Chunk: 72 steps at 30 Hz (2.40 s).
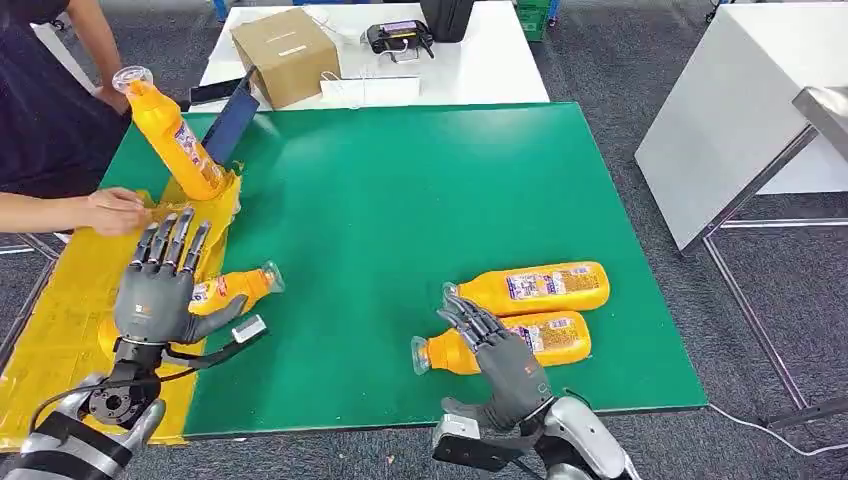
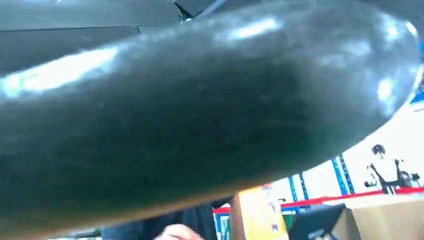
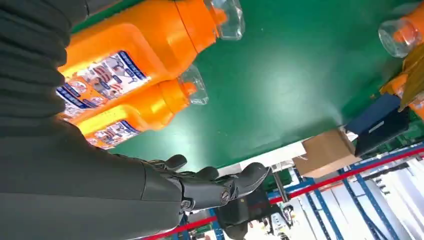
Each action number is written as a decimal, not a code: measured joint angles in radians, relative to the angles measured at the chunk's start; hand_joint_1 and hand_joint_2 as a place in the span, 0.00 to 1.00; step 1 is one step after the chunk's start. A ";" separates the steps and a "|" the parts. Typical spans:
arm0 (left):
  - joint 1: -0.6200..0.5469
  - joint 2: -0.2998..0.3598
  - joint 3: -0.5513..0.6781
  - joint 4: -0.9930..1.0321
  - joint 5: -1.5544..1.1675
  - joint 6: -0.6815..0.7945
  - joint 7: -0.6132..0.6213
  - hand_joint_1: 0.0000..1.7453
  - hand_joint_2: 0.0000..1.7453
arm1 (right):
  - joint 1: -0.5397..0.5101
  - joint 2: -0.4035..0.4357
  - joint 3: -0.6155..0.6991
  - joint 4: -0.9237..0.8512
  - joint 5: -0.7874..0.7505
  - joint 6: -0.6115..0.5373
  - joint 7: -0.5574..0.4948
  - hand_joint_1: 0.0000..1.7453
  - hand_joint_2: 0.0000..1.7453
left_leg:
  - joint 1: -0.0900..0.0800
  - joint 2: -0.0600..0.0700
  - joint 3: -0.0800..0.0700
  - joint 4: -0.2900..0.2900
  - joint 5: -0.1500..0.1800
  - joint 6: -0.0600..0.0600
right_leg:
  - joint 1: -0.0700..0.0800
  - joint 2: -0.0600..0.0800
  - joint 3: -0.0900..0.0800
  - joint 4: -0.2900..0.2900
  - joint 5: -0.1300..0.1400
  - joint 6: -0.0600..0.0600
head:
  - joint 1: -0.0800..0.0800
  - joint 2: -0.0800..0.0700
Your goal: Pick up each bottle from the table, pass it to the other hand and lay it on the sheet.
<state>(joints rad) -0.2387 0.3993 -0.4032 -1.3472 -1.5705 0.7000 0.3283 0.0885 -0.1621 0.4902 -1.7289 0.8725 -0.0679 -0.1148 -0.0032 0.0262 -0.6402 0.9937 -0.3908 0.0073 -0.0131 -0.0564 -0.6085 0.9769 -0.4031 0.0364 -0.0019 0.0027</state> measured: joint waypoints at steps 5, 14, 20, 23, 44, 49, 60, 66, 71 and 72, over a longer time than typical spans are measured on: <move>0.024 -0.055 0.078 -0.032 0.018 0.000 -0.136 0.00 0.00 | 0.016 -0.007 0.000 -0.014 0.012 -0.006 0.007 0.00 1.00 | 0.000 0.000 0.000 0.000 0.000 0.000 | 0.000 0.000 0.000 0.000 0.000 0.000 | 0.000 0.000; 0.069 -0.377 0.509 -0.082 0.397 -0.026 -0.719 0.00 0.00 | 0.066 -0.037 0.011 -0.062 0.051 -0.037 0.054 0.00 1.00 | -0.002 0.003 0.000 0.000 -0.001 0.001 | -0.001 0.002 0.000 0.000 0.000 0.001 | 0.000 0.000; 0.096 -0.474 0.545 -0.187 0.771 -0.330 -0.751 0.00 0.00 | 0.087 -0.038 0.020 -0.083 0.108 -0.038 0.103 0.00 1.00 | -0.002 0.003 0.000 0.000 -0.001 0.001 | -0.001 0.002 0.000 0.000 0.000 0.001 | 0.000 0.000; 0.124 -0.519 0.545 -0.268 0.970 -0.506 -0.754 0.00 0.00 | 0.084 -0.030 0.016 -0.085 0.149 -0.023 0.130 0.00 1.00 | -0.002 0.003 0.000 0.000 -0.002 0.002 | -0.001 0.002 0.000 0.000 0.000 0.001 | 0.000 0.000; 0.205 -0.576 0.419 -0.452 1.337 -0.797 -0.686 0.00 0.00 | 0.033 -0.003 -0.205 -0.048 0.122 0.060 0.145 0.00 1.00 | -0.002 0.000 0.000 0.000 -0.002 0.003 | -0.001 0.002 0.001 0.000 -0.001 0.003 | 0.000 0.000; 0.206 -0.576 0.394 -0.461 1.326 -0.797 -0.691 0.00 0.00 | 0.038 -0.023 -0.249 -0.046 0.134 0.082 0.154 0.00 1.00 | -0.003 0.000 0.000 0.000 -0.002 0.003 | -0.003 0.001 0.001 0.000 -0.001 0.003 | 0.000 0.000; 0.176 -0.576 0.367 -0.456 1.423 -0.814 -0.673 0.00 0.00 | 0.021 -0.074 -0.321 0.023 0.121 0.177 0.147 0.00 1.00 | -0.004 0.000 0.000 0.000 -0.002 0.003 | -0.003 0.001 0.001 0.000 -0.001 0.003 | 0.000 0.000; 0.151 -0.574 0.357 -0.441 1.417 -0.796 -0.678 0.00 0.00 | 0.015 -0.114 -0.279 0.072 0.091 0.212 0.144 0.00 1.00 | -0.004 0.000 0.000 0.000 -0.002 0.004 | -0.004 0.001 0.001 0.000 -0.001 0.003 | 0.000 0.000; 0.154 -0.573 0.354 -0.440 1.424 -0.798 -0.691 0.00 0.00 | 0.017 -0.151 -0.230 0.085 0.094 0.218 0.156 0.00 1.00 | -0.004 0.000 0.000 0.000 -0.003 0.004 | -0.004 0.001 0.001 0.000 -0.001 0.003 | 0.000 0.000; 0.155 -0.574 0.353 -0.440 1.424 -0.798 -0.694 0.00 0.00 | 0.016 -0.156 -0.222 0.088 0.095 0.219 0.158 0.00 1.00 | -0.004 0.000 0.000 0.000 -0.003 0.004 | -0.004 0.001 0.001 0.000 -0.001 0.003 | 0.000 0.000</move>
<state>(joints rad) -0.0832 -0.1743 -0.0500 -1.7876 -0.1469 -0.0984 -0.3655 0.1046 -0.3178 0.2678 -1.6411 0.9674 0.1507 0.0435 -0.0069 0.0263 -0.6404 0.9939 -0.3935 0.0113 -0.0166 -0.0550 -0.6073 0.9767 -0.4044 0.0398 -0.0019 0.0027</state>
